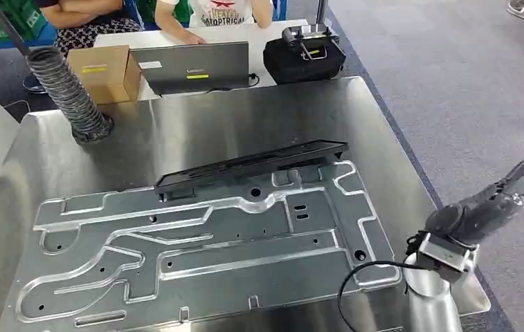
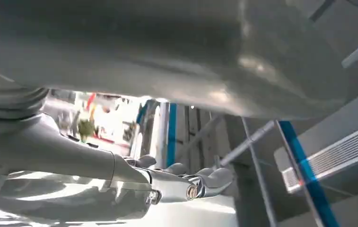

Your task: Take the parts from the cabinet and place them on the table.

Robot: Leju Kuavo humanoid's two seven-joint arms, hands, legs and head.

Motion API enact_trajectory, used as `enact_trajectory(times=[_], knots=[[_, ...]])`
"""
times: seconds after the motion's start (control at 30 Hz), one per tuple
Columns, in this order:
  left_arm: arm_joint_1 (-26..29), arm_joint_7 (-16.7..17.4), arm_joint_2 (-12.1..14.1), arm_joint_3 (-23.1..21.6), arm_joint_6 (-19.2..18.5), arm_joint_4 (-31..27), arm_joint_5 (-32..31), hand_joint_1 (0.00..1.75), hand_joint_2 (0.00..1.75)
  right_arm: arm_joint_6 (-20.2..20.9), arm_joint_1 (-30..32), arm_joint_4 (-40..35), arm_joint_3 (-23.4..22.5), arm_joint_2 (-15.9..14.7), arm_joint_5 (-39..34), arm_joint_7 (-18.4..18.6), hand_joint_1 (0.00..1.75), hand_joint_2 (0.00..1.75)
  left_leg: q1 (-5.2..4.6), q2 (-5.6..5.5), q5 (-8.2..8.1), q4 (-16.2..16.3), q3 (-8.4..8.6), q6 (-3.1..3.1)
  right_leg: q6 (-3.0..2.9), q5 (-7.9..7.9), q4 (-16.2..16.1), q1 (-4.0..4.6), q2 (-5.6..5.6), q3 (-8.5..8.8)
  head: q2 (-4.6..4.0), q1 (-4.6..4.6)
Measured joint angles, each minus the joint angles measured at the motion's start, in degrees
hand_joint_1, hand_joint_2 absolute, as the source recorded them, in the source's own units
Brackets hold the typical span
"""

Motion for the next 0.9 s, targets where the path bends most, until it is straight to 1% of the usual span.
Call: enact_trajectory(times=[0.03,0.07,0.1,0.13,0.17,0.2,0.23,0.27,0.3,0.33,0.37,0.4,0.43,0.47,0.5,0.53,0.57,0.6,0.63,0.67,0.7,0.73,0.77,0.8,0.83,0.87,0.9], knots=[[-0.1,0.0,0.0,0.2,0.0,0.0,0.0,0.00,0.00,0.0,1.7,-1.1,-0.5,0.0,0.6,0.0,0.00,0.00,0.05,0.00,2.10,-5.2,3.12,0.08,0.08,0.04,0.2,-0.08,0.08,-0.11,-0.02,0.00],[-0.2,0.0,0.1,0.3,0.0,0.0,-0.2,0.00,0.00,0.0,3.3,-1.9,-1.0,0.0,1.1,0.0,0.00,0.00,0.06,-0.01,3.18,-10.4,6.12,0.20,0.27,0.07,0.5,-0.12,0.11,-0.27,-0.02,0.00],[-0.4,0.0,0.1,0.3,0.0,0.0,-0.4,0.00,0.00,0.0,4.9,-2.7,-1.5,0.0,1.9,0.0,0.00,0.00,-0.40,-0.10,2.60,-11.6,6.39,0.70,0.72,0.16,0.8,0.26,0.19,-0.48,0.00,0.00],[-0.5,-0.1,0.2,0.4,0.0,0.0,-0.5,0.00,0.00,0.0,6.1,-3.1,-1.8,0.0,2.3,0.0,0.00,0.00,-0.34,-0.19,3.12,-11.7,6.14,1.30,1.04,0.37,0.8,0.15,0.22,-0.59,-0.02,0.02],[-0.4,-0.1,0.2,0.5,0.0,0.0,-0.5,0.00,0.00,0.0,7.0,-3.7,-2.2,0.0,2.8,0.0,0.00,0.00,-0.43,-0.21,3.19,-11.6,5.98,1.48,1.40,0.64,0.7,0.01,0.25,-0.64,-0.02,0.00],[-0.4,-0.1,0.2,0.6,-0.1,0.0,-0.5,0.00,0.00,0.0,7.7,-4.1,-2.3,0.2,2.8,0.0,0.00,0.00,-0.67,-0.20,3.42,-11.5,5.95,1.86,1.79,0.93,0.5,-0.20,0.28,-0.63,0.00,0.00],[-0.4,-0.2,0.2,0.6,-0.2,0.0,-0.5,0.00,0.00,0.0,8.5,-4.4,-2.5,0.2,2.7,0.0,0.00,0.00,-0.69,-0.16,3.84,-11.8,5.88,2.36,2.23,1.23,0.4,-0.09,0.36,-0.65,-0.02,0.00],[-0.5,-0.3,0.2,0.6,-0.3,0.0,-0.5,0.00,0.00,0.0,9.6,-4.9,-3.0,0.3,2.6,0.0,0.00,0.00,-0.28,0.01,4.56,-12.2,5.63,2.91,2.54,0.52,1.0,-0.35,0.55,-0.79,-0.02,0.00],[-0.6,-0.4,0.2,0.6,-0.3,0.0,-0.5,0.00,0.00,0.0,10.6,-5.2,-3.3,0.3,2.6,0.0,0.00,0.00,-0.30,0.05,4.96,-12.2,5.31,3.16,2.89,-1.87,2.5,-0.41,0.69,-1.55,-0.02,0.00],[-0.6,-0.5,0.2,0.6,-0.3,0.0,-0.7,0.00,0.00,0.0,11.5,-5.3,-3.5,0.3,2.6,0.0,0.00,0.00,-0.30,0.08,5.33,-12.1,4.76,3.57,3.17,-5.14,5.8,-0.49,0.72,-2.72,-0.02,0.00],[-0.5,-0.7,0.2,0.6,-0.3,0.0,-0.8,0.00,0.00,0.0,12.4,-5.4,-3.8,0.4,2.6,0.0,0.00,0.00,-0.34,0.09,5.83,-12.1,4.21,3.55,3.43,-8.45,10.3,-0.61,0.73,-4.16,-0.02,0.00],[-0.5,-0.8,0.3,0.6,-0.3,0.0,-0.9,0.00,0.00,0.0,13.6,-5.4,-4.1,0.7,2.6,0.0,0.00,0.00,-0.39,0.09,6.30,-12.1,3.44,3.57,3.64,-10.97,14.9,-0.69,0.72,-5.41,-0.02,0.00],[-0.4,-0.8,0.3,0.6,-0.3,0.0,-0.9,0.00,0.00,0.0,14.5,-5.4,-4.2,0.9,2.6,0.0,0.00,0.00,-0.41,0.09,6.73,-12.0,2.76,3.49,3.74,-11.76,17.4,-0.77,0.72,-5.68,-0.02,0.00],[-0.3,-0.8,0.3,0.6,-0.3,0.0,-0.8,0.00,0.00,0.0,15.4,-5.4,-4.2,1.0,2.6,0.0,0.00,0.00,-0.41,0.10,7.17,-12.0,2.09,3.41,3.77,-11.00,17.4,-0.82,0.72,-4.64,0.00,0.00],[-0.3,-0.8,0.3,0.6,-0.3,0.0,-0.8,0.00,0.00,0.0,16.0,-5.3,-4.3,1.2,2.8,0.0,0.00,0.00,-0.41,0.12,7.52,-11.9,1.51,3.28,3.71,-9.44,15.1,-0.82,0.72,-2.60,-0.02,0.00],[-0.2,-0.8,0.3,0.6,-0.2,0.0,-0.8,0.00,0.00,0.0,16.5,-5.2,-4.6,1.4,2.9,0.0,0.00,0.00,-0.41,0.12,7.86,-11.7,0.97,3.13,3.53,-7.54,11.0,-0.82,0.72,0.41,0.00,0.00],[-0.1,-0.8,0.2,0.6,-0.2,0.0,-0.8,0.00,0.00,0.0,16.8,-5.0,-4.9,1.6,3.2,0.0,0.00,0.00,-0.41,0.10,8.21,-11.6,0.44,2.94,3.18,-5.96,5.2,-0.81,0.72,4.48,-0.02,0.00],[-0.1,-0.9,0.2,0.6,-0.2,0.0,-0.9,0.00,0.00,0.0,17.0,-4.9,-5.2,1.8,3.5,0.0,0.00,0.00,-0.42,0.10,8.60,-11.5,0.23,2.67,2.67,-6.46,0.3,-0.69,0.74,7.76,0.00,0.00],[-0.1,-0.9,0.1,0.6,-0.1,0.0,-1.0,0.00,0.00,0.0,17.2,-4.7,-5.5,2.0,3.6,0.0,0.00,0.00,-0.60,0.13,8.95,-11.5,-0.09,2.27,2.41,-6.82,-1.5,-0.20,0.75,8.53,0.00,-0.02],[-0.1,-0.9,0.1,0.7,-0.1,0.0,-1.1,0.00,0.00,0.0,18.0,-4.4,-6.0,2.3,3.6,0.0,0.00,0.00,-0.50,0.07,9.43,-11.7,0.14,1.96,2.15,-5.99,-1.1,-0.14,0.76,7.93,-0.02,0.02],[-0.1,-0.9,0.1,0.7,0.0,0.0,-1.2,0.00,0.00,0.0,18.6,-4.0,-6.7,2.6,3.5,0.0,0.00,0.00,-0.38,0.06,9.78,-11.8,0.04,1.65,2.06,-6.03,-1.4,0.03,0.77,7.91,0.00,0.00],[0.0,-0.7,0.1,0.7,-0.1,0.0,-1.5,0.00,0.00,0.0,19.0,-2.8,-7.6,2.9,2.9,0.0,0.00,0.00,-0.29,0.04,10.25,-12.0,0.01,1.24,1.63,-5.68,-1.3,0.14,0.76,7.65,0.00,0.00],[0.2,-0.7,0.1,0.6,-0.2,0.0,-1.9,0.00,0.00,0.0,19.2,-1.1,-8.8,3.5,2.4,0.0,0.00,0.00,-0.47,-0.03,10.20,-11.9,-0.24,0.83,0.92,-4.70,-2.1,-0.58,0.59,7.36,-0.02,0.00],[0.3,-0.6,0.1,0.6,-0.2,0.0,-2.2,0.00,0.00,0.2,19.1,1.9,-10.6,4.0,1.7,0.0,0.00,0.00,-0.29,0.04,8.28,-10.9,-0.82,0.73,0.51,-4.05,-2.2,-0.47,0.42,6.95,-0.02,0.00],[0.4,-0.4,-0.2,0.6,-0.2,0.0,-2.5,0.00,0.00,0.4,19.3,5.4,-12.9,4.3,1.1,0.1,0.00,0.00,-0.21,0.03,4.77,-7.8,-1.84,0.67,0.00,-3.53,-2.2,-0.44,0.39,6.21,-0.02,-0.02],[0.4,-0.3,-0.3,0.6,-0.2,0.0,-2.6,0.00,0.00,0.7,19.7,8.0,-14.7,4.5,0.5,0.2,0.00,0.00,-0.14,0.05,1.47,-3.8,-2.96,0.53,0.04,-3.08,-2.1,-0.38,0.22,5.50,-0.02,0.00],[0.4,-0.3,-0.4,0.6,-0.2,0.0,-2.6,0.00,0.00,1.2,19.7,11.0,-16.3,4.7,0.5,0.1,0.00,0.00,-0.12,0.07,-1.31,0.6,-3.95,0.38,-0.02,-2.60,-2.0,-0.27,0.10,4.77,-0.02,0.00]])
